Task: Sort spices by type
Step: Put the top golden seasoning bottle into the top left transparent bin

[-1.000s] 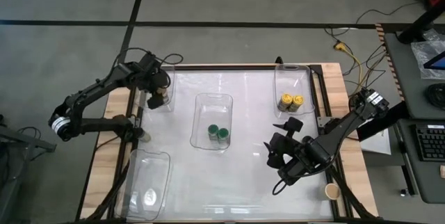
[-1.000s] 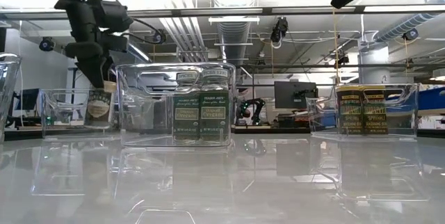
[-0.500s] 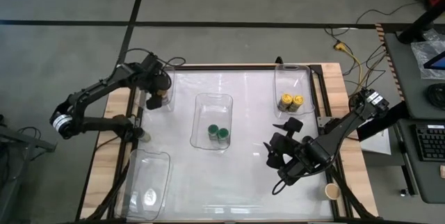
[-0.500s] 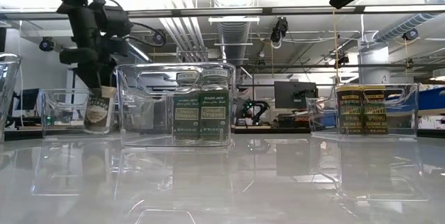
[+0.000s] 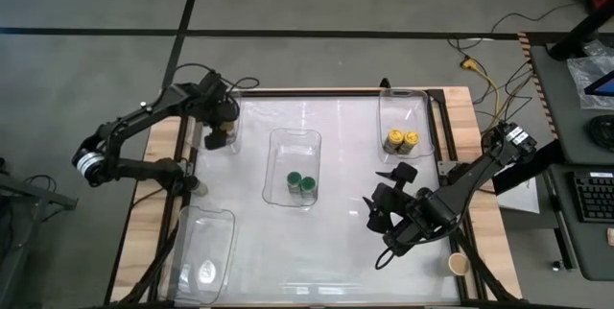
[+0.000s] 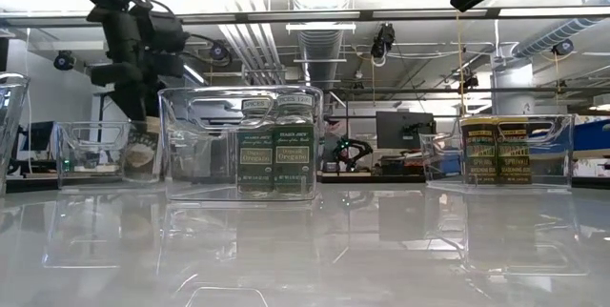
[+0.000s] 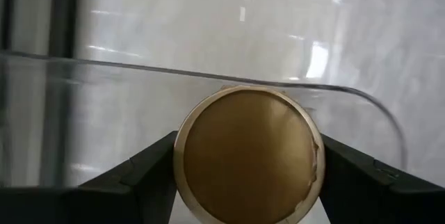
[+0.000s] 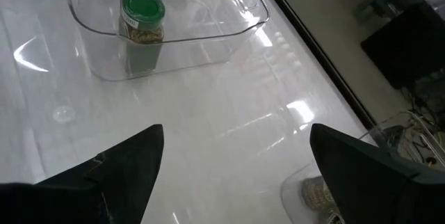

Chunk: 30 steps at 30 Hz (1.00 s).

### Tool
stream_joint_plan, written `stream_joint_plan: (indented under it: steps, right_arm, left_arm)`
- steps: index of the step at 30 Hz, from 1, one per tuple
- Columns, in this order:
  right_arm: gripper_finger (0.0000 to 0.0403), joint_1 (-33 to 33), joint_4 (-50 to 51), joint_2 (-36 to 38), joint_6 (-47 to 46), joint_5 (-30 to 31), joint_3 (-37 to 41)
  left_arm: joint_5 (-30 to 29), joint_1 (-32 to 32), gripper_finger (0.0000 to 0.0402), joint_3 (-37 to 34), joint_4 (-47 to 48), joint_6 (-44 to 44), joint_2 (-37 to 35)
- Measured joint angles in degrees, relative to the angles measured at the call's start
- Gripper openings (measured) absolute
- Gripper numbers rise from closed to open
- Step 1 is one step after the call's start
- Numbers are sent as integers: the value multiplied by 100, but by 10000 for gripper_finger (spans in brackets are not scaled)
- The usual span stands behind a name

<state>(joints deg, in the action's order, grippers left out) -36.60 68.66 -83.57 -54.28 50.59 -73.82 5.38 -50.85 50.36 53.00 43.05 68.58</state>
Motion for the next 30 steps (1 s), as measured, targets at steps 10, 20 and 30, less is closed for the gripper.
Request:
stream_joint_plan:
  steps: [10,20,30]
  right_arm:
    - [352,0,-26,0,-44,-2,2]
    - [352,0,-39,0,-50,-2,2]
    - [352,0,-42,0,10,24,2]
  left_arm:
    - [175,1,261,-193,-45,281,61]
    - [39,2,287,-241,41,-62,92]
    - [-69,21,291,-232,10,-195,76]
